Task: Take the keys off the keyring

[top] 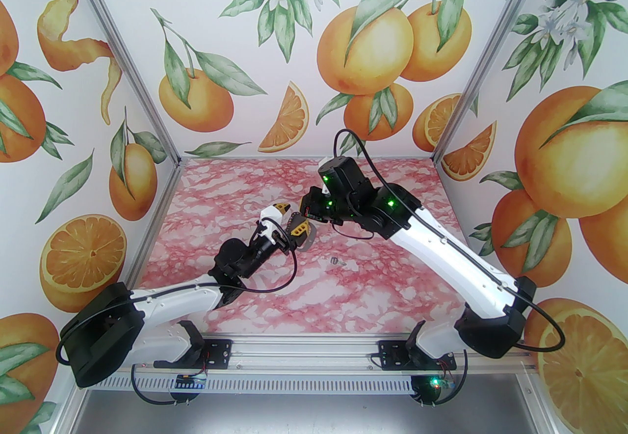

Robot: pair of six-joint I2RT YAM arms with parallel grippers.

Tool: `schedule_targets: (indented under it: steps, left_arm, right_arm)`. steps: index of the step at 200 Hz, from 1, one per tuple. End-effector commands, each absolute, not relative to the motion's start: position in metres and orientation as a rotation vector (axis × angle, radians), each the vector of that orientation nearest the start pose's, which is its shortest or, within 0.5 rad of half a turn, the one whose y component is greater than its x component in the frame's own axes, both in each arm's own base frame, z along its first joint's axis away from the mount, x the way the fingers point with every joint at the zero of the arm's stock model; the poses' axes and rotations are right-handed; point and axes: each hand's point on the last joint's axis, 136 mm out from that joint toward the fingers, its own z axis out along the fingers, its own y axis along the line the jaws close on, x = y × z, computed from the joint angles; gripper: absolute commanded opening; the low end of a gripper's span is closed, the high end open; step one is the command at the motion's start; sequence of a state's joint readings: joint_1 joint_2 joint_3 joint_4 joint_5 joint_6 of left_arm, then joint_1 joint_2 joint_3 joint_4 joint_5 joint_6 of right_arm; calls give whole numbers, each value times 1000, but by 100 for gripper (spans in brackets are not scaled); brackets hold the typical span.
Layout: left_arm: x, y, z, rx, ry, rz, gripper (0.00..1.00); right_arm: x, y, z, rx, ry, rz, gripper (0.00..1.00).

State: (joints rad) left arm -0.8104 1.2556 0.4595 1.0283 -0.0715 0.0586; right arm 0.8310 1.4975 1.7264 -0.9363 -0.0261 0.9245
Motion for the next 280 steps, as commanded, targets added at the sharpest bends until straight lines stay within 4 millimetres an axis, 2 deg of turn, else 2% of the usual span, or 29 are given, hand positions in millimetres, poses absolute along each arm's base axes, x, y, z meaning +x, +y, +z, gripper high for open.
schedule_targets:
  steps: [1, 33, 65, 102, 138, 143, 167, 216, 280]
  left_arm:
    - [278, -262, 309, 471, 1211, -534, 61]
    - [277, -271, 309, 512, 1198, -541, 51]
    - [262, -294, 317, 617, 1125, -652, 47]
    - [280, -289, 324, 517, 1155, -621, 44]
    - [285, -297, 327, 519, 1167, -644, 31]
    - [286, -298, 327, 517, 1171, -646, 31]
    - [288, -301, 325, 516, 1170, -649, 25]
    - [292, -307, 320, 532, 1191, -664, 24]
    - [294, -315, 317, 569, 1206, -670, 23]
  right_arm:
    - [278, 304, 351, 145, 2370, 936, 0]
    - [281, 302, 351, 177, 2358, 930, 0]
    - [284, 298, 354, 200, 2333, 910, 0]
    - [284, 298, 355, 205, 2331, 927, 0]
    - [283, 294, 359, 226, 2301, 942, 0]
    - [282, 293, 350, 232, 2318, 924, 0]
    - [282, 290, 347, 252, 2313, 917, 0]
    - [285, 285, 358, 255, 2276, 910, 0]
    - [285, 285, 355, 265, 2272, 912, 0]
